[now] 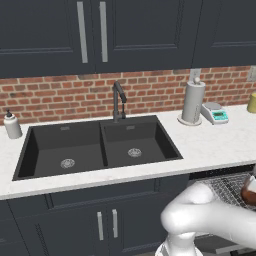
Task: Pick up the cup and bowl from the counter, place them in the dishwasher, and close the dishwasher door.
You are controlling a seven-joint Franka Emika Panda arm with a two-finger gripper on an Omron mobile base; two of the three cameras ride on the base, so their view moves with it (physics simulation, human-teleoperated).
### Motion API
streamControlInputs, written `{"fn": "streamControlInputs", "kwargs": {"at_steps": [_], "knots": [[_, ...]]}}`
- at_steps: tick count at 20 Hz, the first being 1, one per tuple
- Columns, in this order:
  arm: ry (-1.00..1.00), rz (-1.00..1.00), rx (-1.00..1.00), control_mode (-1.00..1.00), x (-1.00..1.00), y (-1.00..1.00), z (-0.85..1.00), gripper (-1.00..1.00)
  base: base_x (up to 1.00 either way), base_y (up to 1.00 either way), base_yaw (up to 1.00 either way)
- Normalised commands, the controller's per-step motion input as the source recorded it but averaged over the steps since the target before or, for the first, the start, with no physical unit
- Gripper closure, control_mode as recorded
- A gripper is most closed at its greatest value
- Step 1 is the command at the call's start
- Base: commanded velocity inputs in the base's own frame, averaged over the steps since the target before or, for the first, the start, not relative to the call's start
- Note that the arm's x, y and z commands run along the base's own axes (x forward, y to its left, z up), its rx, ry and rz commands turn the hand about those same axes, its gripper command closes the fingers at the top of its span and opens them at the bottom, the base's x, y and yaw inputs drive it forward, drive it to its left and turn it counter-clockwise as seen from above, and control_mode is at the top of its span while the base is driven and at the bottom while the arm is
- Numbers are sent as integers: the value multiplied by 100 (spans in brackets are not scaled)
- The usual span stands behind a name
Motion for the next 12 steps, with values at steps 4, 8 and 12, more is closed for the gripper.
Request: {"fn": "streamControlInputs", "kwargs": {"at_steps": [4,8,12], "knots": [[9,0,0,-100,31,-3,-59,100,0,0,0],[3,0,0,-100,32,-12,-41,100,0,0,0],[0,-1,0,-100,20,-40,-18,100,0,0,0]]}}
